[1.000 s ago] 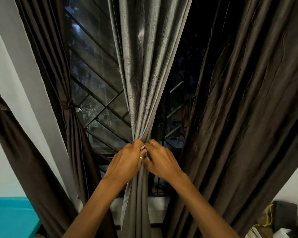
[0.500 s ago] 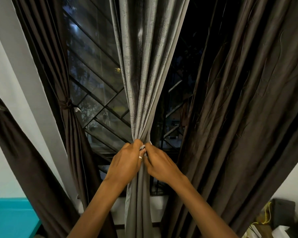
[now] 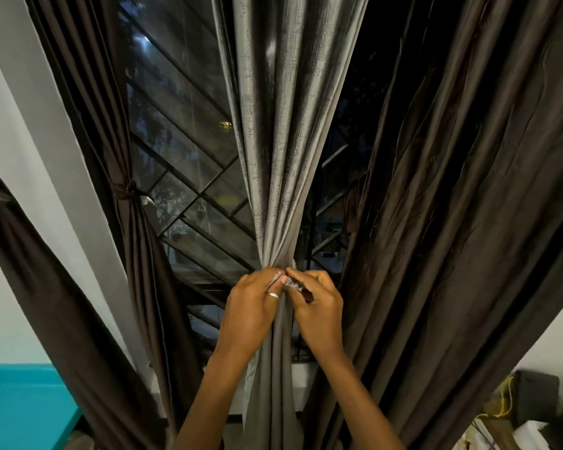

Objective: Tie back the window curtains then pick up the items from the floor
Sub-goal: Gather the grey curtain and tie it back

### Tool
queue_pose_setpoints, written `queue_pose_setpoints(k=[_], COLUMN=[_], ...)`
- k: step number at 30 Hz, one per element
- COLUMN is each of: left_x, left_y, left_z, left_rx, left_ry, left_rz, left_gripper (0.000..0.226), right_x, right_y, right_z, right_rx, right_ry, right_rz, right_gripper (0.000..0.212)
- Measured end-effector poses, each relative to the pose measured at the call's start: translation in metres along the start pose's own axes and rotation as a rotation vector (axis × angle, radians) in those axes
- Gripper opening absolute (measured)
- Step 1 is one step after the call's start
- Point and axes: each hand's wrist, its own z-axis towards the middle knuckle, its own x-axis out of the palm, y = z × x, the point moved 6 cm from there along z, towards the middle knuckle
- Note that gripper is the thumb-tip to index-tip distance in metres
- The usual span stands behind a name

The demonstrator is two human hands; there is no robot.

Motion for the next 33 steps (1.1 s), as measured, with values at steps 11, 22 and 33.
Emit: queue_pose_setpoints(k=[11, 22, 33], left_x=[-0.008, -0.021, -0.031], left_y=[-0.001, -0.005, 0.009], left_z=[-0.034, -0.031, -0.032], left_rx=[-0.229, -0.255, -0.303], left_ry=[-0.493, -0.485, -0.461], left_rz=[-0.311, -0.311, -0.298], left_gripper=[0.020, 0.021, 0.020], right_x=[-0.007, -0.018, -0.018], right_y=[-0.005, -0.016, -0.020], right_z=[-0.001, -0.001, 0.000], right_rx=[0.199, 0.288, 0.332], right_ry=[0.054, 0.020, 0.000], right_rz=[0.239, 0.272, 0.199], right_gripper=[0.039, 0.022, 0.027])
